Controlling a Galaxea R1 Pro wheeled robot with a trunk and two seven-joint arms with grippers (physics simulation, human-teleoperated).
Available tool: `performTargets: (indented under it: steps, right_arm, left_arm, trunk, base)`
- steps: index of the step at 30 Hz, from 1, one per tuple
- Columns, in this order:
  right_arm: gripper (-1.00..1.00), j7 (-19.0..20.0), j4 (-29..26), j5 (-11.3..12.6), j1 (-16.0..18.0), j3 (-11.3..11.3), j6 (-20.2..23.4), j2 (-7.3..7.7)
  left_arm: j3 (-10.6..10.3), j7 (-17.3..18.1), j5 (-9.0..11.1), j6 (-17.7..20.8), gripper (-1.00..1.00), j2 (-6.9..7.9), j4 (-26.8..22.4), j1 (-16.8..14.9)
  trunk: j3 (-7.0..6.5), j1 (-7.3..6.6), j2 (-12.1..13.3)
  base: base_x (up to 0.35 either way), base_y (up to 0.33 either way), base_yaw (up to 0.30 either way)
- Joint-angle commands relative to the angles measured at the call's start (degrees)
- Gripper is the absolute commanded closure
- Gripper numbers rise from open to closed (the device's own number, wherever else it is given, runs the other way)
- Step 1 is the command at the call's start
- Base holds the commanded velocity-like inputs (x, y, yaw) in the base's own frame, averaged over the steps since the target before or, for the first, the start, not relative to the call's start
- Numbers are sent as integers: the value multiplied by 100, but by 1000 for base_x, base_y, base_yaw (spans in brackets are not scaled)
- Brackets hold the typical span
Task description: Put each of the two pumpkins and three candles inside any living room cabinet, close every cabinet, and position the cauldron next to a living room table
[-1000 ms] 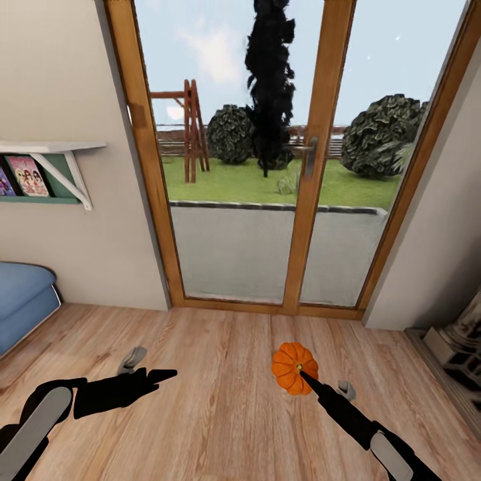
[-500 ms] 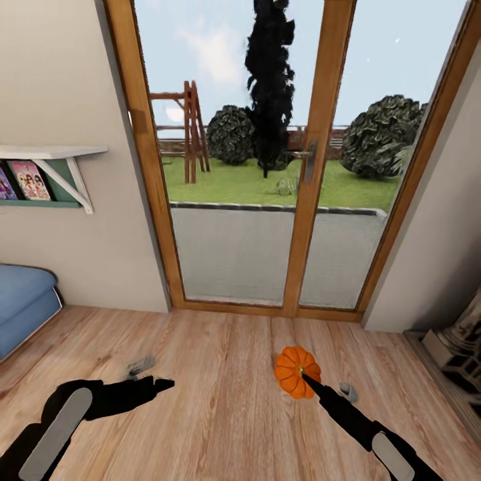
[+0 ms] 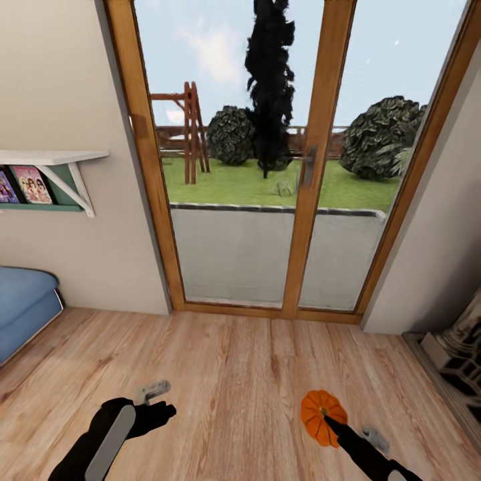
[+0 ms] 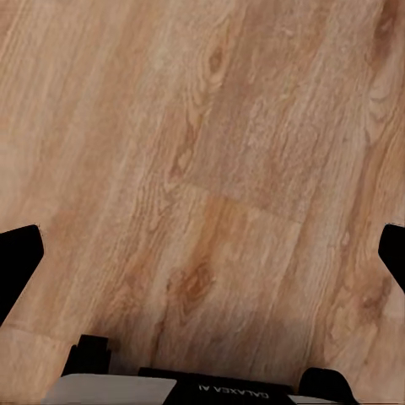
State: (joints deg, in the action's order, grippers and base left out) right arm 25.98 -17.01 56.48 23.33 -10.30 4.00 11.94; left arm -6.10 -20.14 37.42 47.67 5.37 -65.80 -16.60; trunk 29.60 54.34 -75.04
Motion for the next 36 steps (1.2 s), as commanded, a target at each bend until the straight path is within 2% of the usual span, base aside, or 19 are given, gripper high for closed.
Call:
performTargets:
  steps: [1,4,7,10,13,17,22,26,29,36]
  right_arm:
    - [100,-40,107,76,5,-41,-32,2]
    - [100,-330,376,75,5,-53,-157,-28]
    - [100,-735,500,74,5,-58,-463,-52]
    - [100,-1113,562,75,5,-65,-732,-49]
    - [100,-1287,680,68,5,-78,-838,-39]
    - [100,-1331,1011,55,5,-85,-1171,-49]
    - [100,-1272,1091,36,5,-86,-1365,-48]
    - [100,-1248,1088,38,5,-84,-1376,-30]
    - [100,-1200,1069,39,5,-79,-1369,-21]
    - [100,-1159,1081,60,5,-71,-1326,-50]
  left_arm:
    - [-38,-59,46,-8,-100,-5,60,-10]
    - [-215,-60,27,-193,-100,-23,476,-16]
    - [-507,-57,-41,-762,-100,-92,1040,-28]
    - [-669,-49,-333,-1122,-100,-140,1435,-58]
    - [-731,-44,-563,-1249,-100,-225,1672,-68]
    - [-789,-32,-867,-1306,-100,-335,1801,-72]
    - [-962,131,-1082,-1607,-100,-477,2116,-78]
    - [-1105,290,-1123,-1692,-100,-543,2196,-87]
    - [-1224,323,-1129,-1699,-100,-535,2171,-89]
    - [-1338,273,-1146,-1721,-100,-538,2088,-89]
  trunk:
    - [-14,-23,38]
    - [-67,-89,158]
    - [-121,-155,279]
    - [-175,-221,399]
    - [-229,-286,519]
    - [-301,-374,680]
    - [-391,-484,880]
    - [-462,-572,1041]
    - [-516,-638,1161]
    - [-516,-638,1161]
  base:
    - [0,0,0]
    - [0,0,0]
    - [0,0,0]
    - [0,0,0]
    - [0,0,0]
    - [0,0,0]
    - [0,0,0]
    - [0,0,0]
    - [0,0,0]
    - [0,0,0]
